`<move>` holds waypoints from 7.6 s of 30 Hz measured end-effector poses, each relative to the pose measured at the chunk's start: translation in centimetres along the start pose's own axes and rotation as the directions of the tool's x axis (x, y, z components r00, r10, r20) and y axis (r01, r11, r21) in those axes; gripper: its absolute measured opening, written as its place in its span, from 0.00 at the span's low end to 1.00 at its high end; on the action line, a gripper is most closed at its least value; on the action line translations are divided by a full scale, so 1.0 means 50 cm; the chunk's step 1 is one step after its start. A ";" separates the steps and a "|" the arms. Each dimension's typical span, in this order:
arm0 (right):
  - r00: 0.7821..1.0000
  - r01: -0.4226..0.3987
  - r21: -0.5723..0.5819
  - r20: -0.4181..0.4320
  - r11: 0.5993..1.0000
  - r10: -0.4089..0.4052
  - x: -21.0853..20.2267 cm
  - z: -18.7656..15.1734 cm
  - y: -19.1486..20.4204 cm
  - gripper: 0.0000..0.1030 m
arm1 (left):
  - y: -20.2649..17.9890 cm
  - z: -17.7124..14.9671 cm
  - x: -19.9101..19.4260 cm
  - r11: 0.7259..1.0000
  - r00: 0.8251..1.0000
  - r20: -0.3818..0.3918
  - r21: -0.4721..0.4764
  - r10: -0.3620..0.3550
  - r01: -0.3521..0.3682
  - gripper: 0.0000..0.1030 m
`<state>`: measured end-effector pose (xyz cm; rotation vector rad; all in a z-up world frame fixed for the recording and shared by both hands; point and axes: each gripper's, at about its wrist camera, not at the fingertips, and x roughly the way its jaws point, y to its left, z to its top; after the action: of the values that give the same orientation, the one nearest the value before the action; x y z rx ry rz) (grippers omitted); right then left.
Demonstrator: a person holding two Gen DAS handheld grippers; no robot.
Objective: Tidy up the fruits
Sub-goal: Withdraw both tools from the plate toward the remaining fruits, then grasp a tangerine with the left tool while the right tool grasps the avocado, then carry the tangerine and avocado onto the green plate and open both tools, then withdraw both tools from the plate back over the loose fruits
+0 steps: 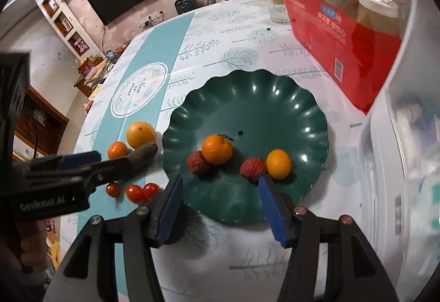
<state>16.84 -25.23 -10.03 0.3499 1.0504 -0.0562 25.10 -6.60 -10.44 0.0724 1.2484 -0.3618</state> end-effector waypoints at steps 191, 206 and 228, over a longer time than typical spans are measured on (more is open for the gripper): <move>0.988 0.087 0.011 0.130 0.996 -0.088 0.102 0.077 -0.092 0.61 | -0.005 0.119 0.177 0.984 0.990 0.054 -0.110 -0.133 0.138 0.63; 0.986 0.069 0.007 0.149 0.998 -0.069 0.006 0.014 -0.035 0.64 | 0.021 -0.004 0.048 0.991 0.993 0.087 -0.104 -0.080 0.089 0.70; 0.994 0.095 0.150 0.036 0.984 -0.102 -0.043 -0.145 0.105 0.66 | 0.186 -0.204 -0.121 0.993 0.986 0.148 -0.078 -0.080 0.092 0.70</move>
<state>10.79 -18.30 -10.06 0.4287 1.0224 -0.2306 17.04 6.08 -9.39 -0.0800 1.1236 -0.3818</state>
